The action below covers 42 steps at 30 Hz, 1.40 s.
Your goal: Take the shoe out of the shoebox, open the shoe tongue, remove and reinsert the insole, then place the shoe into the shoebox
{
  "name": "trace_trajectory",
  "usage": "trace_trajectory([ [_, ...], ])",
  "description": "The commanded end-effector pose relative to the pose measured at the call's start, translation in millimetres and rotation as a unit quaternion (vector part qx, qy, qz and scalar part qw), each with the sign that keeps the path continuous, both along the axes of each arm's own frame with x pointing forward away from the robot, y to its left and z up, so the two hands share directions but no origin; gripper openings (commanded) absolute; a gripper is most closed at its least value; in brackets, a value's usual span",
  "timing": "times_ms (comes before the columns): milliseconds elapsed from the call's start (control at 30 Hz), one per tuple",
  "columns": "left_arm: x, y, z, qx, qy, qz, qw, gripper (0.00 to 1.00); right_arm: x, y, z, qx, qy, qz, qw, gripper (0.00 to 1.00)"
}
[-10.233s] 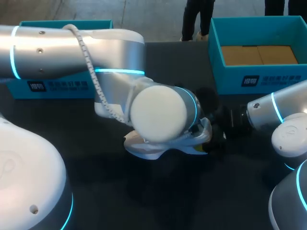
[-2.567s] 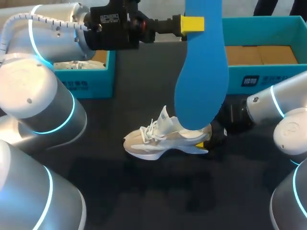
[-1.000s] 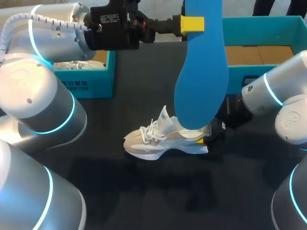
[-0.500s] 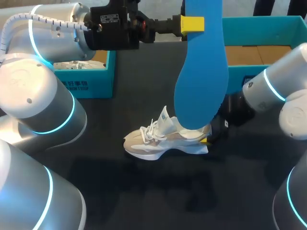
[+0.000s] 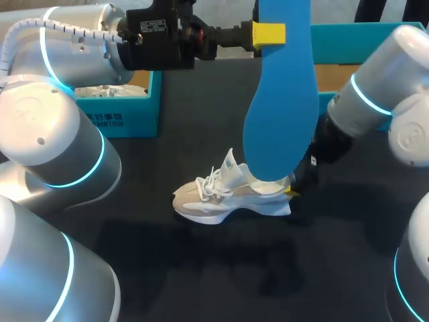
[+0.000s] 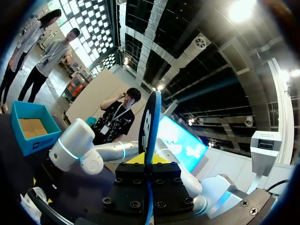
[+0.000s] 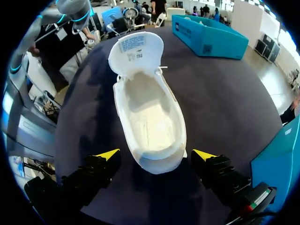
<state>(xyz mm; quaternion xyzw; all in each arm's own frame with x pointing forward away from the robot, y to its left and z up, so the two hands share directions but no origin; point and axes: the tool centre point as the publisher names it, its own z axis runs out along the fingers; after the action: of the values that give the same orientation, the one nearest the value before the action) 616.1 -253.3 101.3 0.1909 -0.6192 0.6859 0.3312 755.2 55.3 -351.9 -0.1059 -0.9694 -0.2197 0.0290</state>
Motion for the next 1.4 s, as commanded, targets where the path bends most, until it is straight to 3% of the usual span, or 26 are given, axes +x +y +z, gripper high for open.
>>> trace_trajectory([
  [33,-0.6,-1,-1,-0.002,0.0,0.001,1.0,0.0,2.5,5,6,-0.066,0.014,0.0,0.998,1.0],
  [933,-0.6,-1,-1,-0.002,0.0,0.001,1.0,0.0,-13.8,14,38,-0.166,0.008,-0.02,0.986,1.0],
  [1400,-0.6,-1,-1,-0.002,0.0,0.001,1.0,0.0,-19.0,26,50,-0.183,0.0,-0.011,0.983,1.0],
])
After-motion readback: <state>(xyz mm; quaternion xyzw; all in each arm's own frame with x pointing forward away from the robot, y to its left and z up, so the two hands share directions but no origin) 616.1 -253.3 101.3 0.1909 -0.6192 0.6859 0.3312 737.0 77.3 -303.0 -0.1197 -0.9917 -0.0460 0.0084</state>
